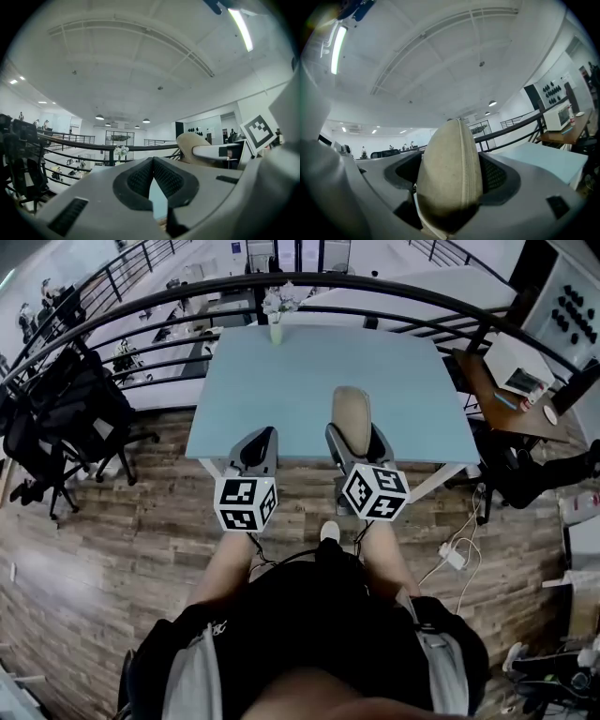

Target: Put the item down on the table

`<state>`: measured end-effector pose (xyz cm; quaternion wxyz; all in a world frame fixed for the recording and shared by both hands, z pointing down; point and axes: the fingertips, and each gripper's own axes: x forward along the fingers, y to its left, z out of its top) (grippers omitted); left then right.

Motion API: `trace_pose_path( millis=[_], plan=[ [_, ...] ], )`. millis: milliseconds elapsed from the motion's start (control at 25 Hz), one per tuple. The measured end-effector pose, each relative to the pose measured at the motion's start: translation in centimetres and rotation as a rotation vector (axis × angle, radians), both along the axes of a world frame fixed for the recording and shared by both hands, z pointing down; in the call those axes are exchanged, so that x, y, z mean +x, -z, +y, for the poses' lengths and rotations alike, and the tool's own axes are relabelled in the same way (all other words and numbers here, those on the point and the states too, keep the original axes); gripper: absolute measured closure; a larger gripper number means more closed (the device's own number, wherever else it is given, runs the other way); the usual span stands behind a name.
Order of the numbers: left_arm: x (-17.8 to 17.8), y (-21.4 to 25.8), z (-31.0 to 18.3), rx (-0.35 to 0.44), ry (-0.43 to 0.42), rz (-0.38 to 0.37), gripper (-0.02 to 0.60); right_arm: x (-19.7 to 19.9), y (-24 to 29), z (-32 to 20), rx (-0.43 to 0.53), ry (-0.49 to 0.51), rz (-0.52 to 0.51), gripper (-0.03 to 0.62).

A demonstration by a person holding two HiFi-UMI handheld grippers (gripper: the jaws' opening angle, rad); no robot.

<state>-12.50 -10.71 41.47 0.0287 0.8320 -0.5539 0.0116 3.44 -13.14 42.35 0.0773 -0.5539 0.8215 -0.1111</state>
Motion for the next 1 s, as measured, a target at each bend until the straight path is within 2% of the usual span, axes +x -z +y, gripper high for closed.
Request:
trace_pose_path(
  millis=[440,800,1000],
  plan=[
    [3.8,0.6,-10.0,-0.023,0.014,-0.022,0.568,3.6,0.0,-10.6,-0.046,0.028,-0.042,0.215],
    [6.9,1.6,-19.9,-0.031,0.060,-0.021,0.569,5.8,-0.5,-21.3,-0.088,0.093,-0.030,0.215],
    [7.4,2.0,-24.6,-0.026,0.102,-0.008,0.568,6.3,-0.9,-26.6,-0.103,0.129,-0.007,0.215]
  ],
)
